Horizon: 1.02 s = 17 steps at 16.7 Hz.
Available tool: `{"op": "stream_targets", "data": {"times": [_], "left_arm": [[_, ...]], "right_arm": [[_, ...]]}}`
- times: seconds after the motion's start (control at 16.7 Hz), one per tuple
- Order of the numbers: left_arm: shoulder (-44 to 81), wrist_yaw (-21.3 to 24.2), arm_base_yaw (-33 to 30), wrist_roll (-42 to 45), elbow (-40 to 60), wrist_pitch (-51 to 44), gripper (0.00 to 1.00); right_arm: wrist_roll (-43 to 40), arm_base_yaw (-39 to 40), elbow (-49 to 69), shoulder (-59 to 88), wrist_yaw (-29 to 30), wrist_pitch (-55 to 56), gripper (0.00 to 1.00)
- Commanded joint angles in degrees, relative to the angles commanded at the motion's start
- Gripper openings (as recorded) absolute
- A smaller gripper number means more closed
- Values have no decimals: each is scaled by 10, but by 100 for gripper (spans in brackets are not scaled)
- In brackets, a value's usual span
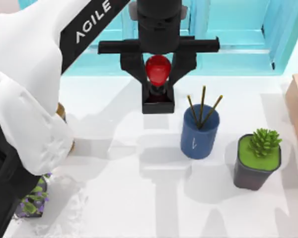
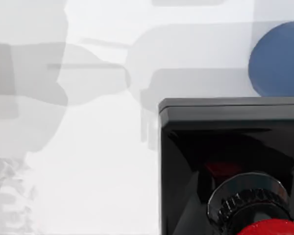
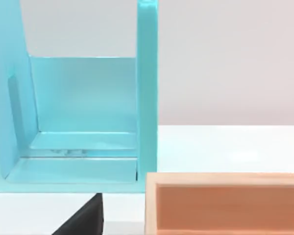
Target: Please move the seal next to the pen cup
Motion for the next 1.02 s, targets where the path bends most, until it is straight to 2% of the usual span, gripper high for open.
{"op": "stream_targets", "data": {"times": [0.3, 0.6, 1.02], "left_arm": [[-36, -1, -2, -1, -97, 47, 0], [-44, -1, -2, -1, -114, 57, 0], [-44, -1, -2, -1, -114, 57, 53]], "right_arm": [[0, 0, 0, 0, 0, 0, 100], [0, 0, 0, 0, 0, 0, 100], [0, 0, 0, 0, 0, 0, 100]]}}
